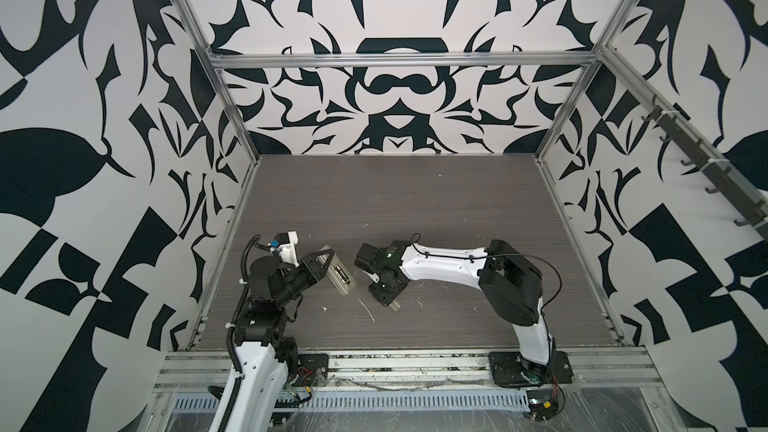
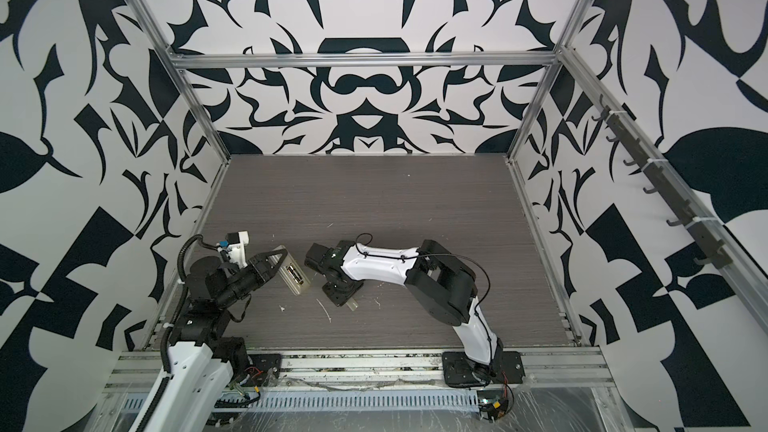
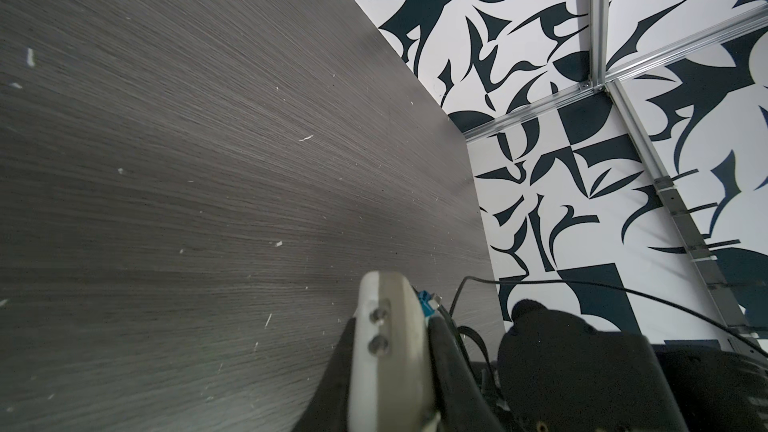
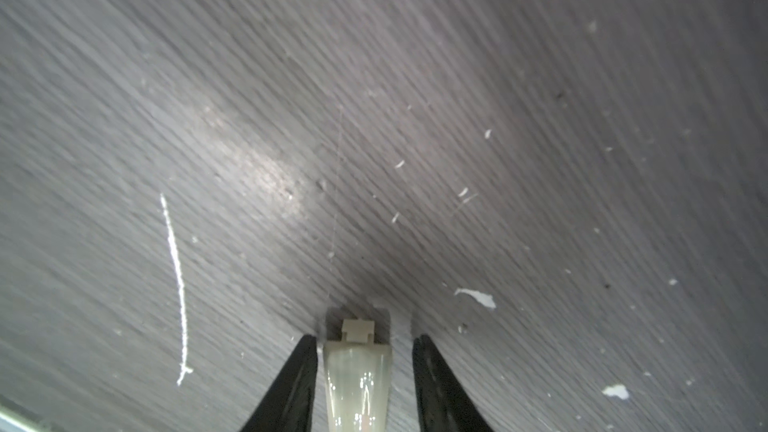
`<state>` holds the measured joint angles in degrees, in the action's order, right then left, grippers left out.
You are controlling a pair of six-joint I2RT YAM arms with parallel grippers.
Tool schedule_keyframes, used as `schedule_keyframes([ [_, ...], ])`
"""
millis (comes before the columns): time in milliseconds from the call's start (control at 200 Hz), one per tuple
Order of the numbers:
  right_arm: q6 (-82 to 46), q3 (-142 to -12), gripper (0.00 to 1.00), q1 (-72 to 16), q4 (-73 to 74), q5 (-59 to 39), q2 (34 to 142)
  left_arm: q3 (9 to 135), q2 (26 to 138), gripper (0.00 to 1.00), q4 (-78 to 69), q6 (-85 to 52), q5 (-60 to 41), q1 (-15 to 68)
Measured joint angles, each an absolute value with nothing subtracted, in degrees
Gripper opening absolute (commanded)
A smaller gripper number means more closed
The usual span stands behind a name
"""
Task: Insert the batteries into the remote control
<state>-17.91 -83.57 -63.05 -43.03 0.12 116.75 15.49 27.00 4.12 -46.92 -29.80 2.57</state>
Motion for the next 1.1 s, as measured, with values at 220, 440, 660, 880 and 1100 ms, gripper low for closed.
schedule_keyframes([
  [220,-18.0,-83.6,0.41,-63.1,-43.0,0.3,117.2,15.5,27.0,0.0,4.1,-46.9,-29.8,2.6],
  [440,-18.1,-83.6,0.39,-63.1,-43.0,0.4,117.2,15.5,26.9,0.0,4.1,-46.9,-29.8,2.6],
  [660,-18.1,-83.6,0.35,-63.1,-43.0,0.5,117.2,15.5,26.9,0.0,4.1,-46.9,-29.8,2.6],
  [880,-18.1,-83.6,0.3,-63.1,-43.0,0.5,117.2,15.5,26.9,0.0,4.1,-46.9,-29.8,2.6],
  [1100,-18.1,-83.6,0.27,-63.1,-42.8,0.6,117.2,15.5,26.9,0.0,4.1,-46.9,-29.8,2.6],
])
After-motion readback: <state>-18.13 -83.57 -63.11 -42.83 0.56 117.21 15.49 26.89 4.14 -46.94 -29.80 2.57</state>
